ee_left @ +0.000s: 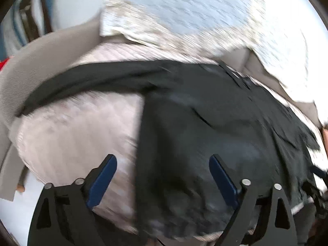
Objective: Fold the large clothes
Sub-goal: 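Grasp the sleeve cuff with the left tool and lift it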
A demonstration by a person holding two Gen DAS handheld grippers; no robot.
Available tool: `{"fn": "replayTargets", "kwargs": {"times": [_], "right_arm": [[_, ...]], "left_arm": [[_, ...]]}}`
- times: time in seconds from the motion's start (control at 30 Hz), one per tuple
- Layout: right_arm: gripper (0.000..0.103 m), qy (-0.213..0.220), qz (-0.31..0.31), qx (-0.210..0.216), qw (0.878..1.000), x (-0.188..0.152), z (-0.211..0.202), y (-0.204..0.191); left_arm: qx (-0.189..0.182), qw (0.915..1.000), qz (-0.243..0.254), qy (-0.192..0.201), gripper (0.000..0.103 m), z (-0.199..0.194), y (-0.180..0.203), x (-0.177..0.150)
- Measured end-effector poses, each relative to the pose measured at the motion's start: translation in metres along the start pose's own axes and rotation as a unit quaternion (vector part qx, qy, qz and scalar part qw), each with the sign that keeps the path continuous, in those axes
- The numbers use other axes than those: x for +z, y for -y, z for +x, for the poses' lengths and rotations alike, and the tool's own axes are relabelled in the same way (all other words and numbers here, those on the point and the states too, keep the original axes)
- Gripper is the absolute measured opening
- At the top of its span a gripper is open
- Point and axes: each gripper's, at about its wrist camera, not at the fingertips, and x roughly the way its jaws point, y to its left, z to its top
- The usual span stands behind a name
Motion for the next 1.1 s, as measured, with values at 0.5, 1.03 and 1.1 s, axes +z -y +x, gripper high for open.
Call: {"fn": "replayTargets", "kwargs": {"times": [0.5,1.03,1.1], "right_arm": [[0.092,-0.034,-0.024,0.012,0.999,0.023,0.044,-0.022],[0.092,-0.030,-0.015,0.019,0.999,0.035,0.049,-0.014],[0.092,-0.026,-0.008,0.020,0.999,0.033,0.047,-0.009]], "left_arm": [[0.060,0.9597,-0.273,0.023,0.087,0.050,-0.220,0.044],[0.141,0.9518,-0.267,0.055,0.022,0.074,-0.238,0.078],[0.143,0.9553,-0.250,0.065,0.018,0.066,-0.231,0.088]]}}
